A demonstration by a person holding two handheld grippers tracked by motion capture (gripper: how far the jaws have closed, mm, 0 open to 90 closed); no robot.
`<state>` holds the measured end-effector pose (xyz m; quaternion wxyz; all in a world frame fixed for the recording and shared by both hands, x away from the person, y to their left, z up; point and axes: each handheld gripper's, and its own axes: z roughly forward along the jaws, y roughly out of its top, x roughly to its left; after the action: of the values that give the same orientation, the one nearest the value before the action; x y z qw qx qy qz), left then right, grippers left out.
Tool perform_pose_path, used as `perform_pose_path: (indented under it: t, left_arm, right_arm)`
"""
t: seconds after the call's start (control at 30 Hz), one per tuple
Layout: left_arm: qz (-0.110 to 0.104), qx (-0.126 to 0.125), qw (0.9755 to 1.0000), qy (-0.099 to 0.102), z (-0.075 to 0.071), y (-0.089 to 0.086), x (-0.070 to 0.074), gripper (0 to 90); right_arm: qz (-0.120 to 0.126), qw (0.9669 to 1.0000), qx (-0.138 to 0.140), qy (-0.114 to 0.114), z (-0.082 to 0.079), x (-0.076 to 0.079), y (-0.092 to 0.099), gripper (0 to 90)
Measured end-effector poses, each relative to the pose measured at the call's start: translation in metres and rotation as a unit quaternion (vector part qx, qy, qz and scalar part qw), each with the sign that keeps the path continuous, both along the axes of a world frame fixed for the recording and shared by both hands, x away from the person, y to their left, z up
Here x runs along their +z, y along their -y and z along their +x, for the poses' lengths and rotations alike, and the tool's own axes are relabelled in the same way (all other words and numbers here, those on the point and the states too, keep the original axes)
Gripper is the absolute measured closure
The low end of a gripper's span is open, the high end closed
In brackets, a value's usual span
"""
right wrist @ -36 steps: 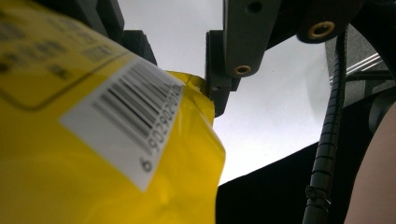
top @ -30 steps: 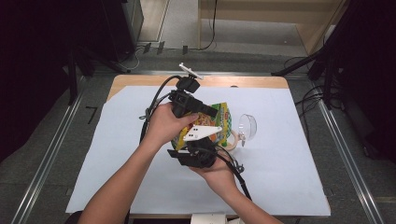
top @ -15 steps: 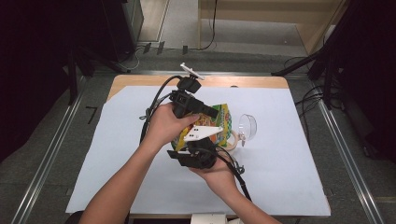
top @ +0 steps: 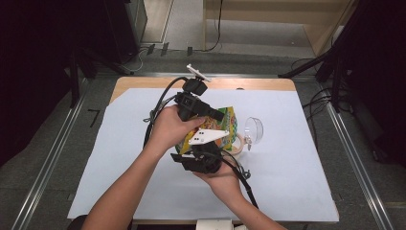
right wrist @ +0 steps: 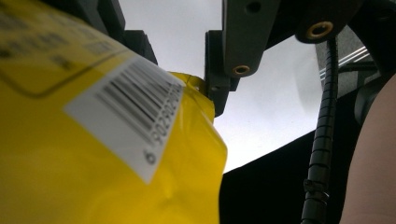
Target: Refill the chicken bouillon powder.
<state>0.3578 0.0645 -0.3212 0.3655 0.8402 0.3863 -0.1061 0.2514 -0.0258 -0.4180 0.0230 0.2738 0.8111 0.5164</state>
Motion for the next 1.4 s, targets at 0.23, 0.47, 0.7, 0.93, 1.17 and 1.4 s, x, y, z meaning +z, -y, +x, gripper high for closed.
perform_pose_path:
  t: [0.23,0.47,0.7,0.93,1.17,1.4]
  left_arm:
    - [0.001,-0.004,1.0,0.003,0.0007,0.0044,-0.0005,77.7]
    - [0.001,-0.003,1.0,0.007,0.0,0.0051,-0.0013,77.5]
    - [-0.001,-0.001,1.0,0.008,-0.0008,0.0026,-0.0008,77.5]
    - [-0.005,-0.002,1.0,0.001,0.0003,0.0006,-0.0003,77.2]
    - [-0.003,-0.002,1.0,-0.004,0.0004,-0.0007,-0.0008,76.8]
    - [-0.004,-0.001,1.0,0.0,-0.0006,-0.0006,-0.0009,76.8]
  right_arm:
    - [0.003,1.0,-0.009,-0.003,0.0004,-0.001,0.0024,69.2]
    - [-0.004,1.0,-0.009,-0.002,0.0009,-0.0018,0.0041,69.2]
    - [-0.003,1.0,-0.007,-0.002,0.0008,-0.0013,0.002,69.2]
    - [-0.003,1.0,-0.007,-0.002,-0.0003,-0.0001,0.0012,69.2]
    - [-0.005,1.0,-0.004,-0.001,-0.001,-0.0001,-0.0001,69.2]
    - [-0.005,1.0,-0.004,0.005,-0.0011,-0.001,-0.0002,69.2]
